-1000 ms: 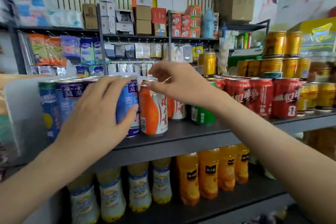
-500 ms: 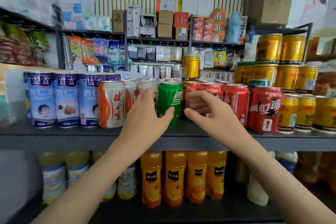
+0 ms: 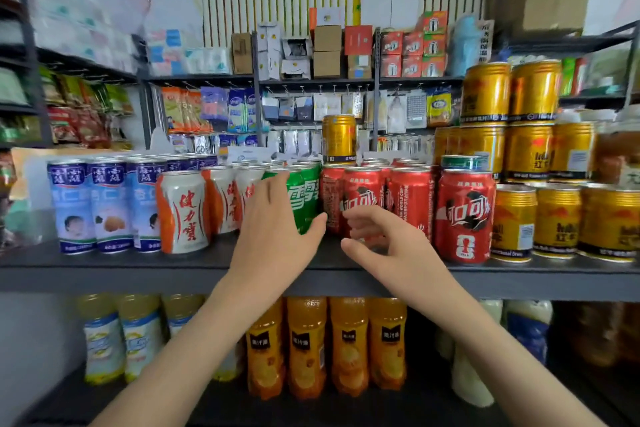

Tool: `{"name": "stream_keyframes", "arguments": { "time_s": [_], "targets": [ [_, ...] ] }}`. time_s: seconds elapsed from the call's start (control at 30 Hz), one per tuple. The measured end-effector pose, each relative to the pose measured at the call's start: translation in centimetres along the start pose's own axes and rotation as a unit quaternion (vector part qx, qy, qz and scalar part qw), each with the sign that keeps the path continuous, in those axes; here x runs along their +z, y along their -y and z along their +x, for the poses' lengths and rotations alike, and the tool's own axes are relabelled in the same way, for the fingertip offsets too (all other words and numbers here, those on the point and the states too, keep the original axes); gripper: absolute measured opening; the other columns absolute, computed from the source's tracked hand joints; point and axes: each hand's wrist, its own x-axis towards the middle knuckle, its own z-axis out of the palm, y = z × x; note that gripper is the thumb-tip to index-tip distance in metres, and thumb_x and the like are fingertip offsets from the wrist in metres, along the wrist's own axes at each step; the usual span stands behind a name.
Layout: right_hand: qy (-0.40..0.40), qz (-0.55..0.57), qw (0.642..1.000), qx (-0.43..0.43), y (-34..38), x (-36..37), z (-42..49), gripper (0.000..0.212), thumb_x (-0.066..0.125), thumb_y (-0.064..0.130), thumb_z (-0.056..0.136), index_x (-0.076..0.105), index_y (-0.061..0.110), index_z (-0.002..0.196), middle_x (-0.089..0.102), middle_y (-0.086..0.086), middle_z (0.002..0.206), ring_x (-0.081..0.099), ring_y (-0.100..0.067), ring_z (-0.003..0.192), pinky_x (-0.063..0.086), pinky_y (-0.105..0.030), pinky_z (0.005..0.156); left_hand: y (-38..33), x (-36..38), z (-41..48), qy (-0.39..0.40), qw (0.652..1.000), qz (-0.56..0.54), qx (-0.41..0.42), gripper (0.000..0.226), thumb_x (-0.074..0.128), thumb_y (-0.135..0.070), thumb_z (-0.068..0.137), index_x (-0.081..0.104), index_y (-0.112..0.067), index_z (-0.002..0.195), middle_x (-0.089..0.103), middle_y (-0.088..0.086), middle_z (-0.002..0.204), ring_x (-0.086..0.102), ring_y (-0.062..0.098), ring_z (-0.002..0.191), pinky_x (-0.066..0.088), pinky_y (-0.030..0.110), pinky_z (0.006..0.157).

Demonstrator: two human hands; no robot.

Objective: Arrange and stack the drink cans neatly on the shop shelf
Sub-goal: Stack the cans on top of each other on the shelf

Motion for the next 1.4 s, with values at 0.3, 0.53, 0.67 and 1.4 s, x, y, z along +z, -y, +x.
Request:
{"name": "stream_keyframes", "arguments": {
  "time_s": [0.3,0.53,0.67,1.4],
  "targets": [
    [-0.032,-0.058,0.997,0.029,4.5,-5.9,13.1,0.050,0.062,0.027,0.089,0.043,0.015,0.133,0.054,-0.003,0.118,0.055,-0.012,0.092,0.048,-0.022,0.073,-0.2,-3.0,9.2,0.059,0.996,-0.006,0.065,0.038,0.055,-0.039,0.091,0.054,-0.017,0.123,0.057,0.001,0.123,0.051,0.015,0.112,0.038,0.027,0.091],
    [0.050,-0.082,0.974,0.205,2.0,-2.0,21.6,0.092,0.067,0.028,0.087,0.006,-0.003,0.148,0.027,-0.019,0.151,0.036,-0.033,0.134,0.039,-0.038,0.099,2.5,-1.3,12.1,0.136,0.990,-0.009,0.019,0.033,0.055,-0.039,0.091,0.055,-0.020,0.118,0.058,0.002,0.121,0.053,0.018,0.109,0.043,0.031,0.090],
    [0.055,-0.060,0.969,0.232,0.2,-0.8,23.2,0.091,0.070,0.028,0.085,0.012,-0.006,0.145,0.035,-0.019,0.147,0.041,-0.030,0.130,0.042,-0.030,0.098,3.7,-0.9,12.0,0.147,0.989,-0.011,0.026,0.038,0.055,-0.042,0.090,0.053,-0.021,0.122,0.056,0.000,0.122,0.052,0.015,0.108,0.043,0.031,0.091],
    [0.118,0.013,0.958,0.261,-3.9,-1.9,24.8,0.052,0.080,0.011,0.072,0.056,0.008,0.118,0.066,-0.007,0.113,0.061,-0.022,0.102,0.048,-0.030,0.082,7.3,-0.4,12.6,0.253,0.955,-0.147,0.054,0.054,0.053,-0.071,0.076,0.053,-0.038,0.119,0.055,-0.013,0.122,0.052,0.006,0.113,0.043,0.031,0.096]
  ]
}}
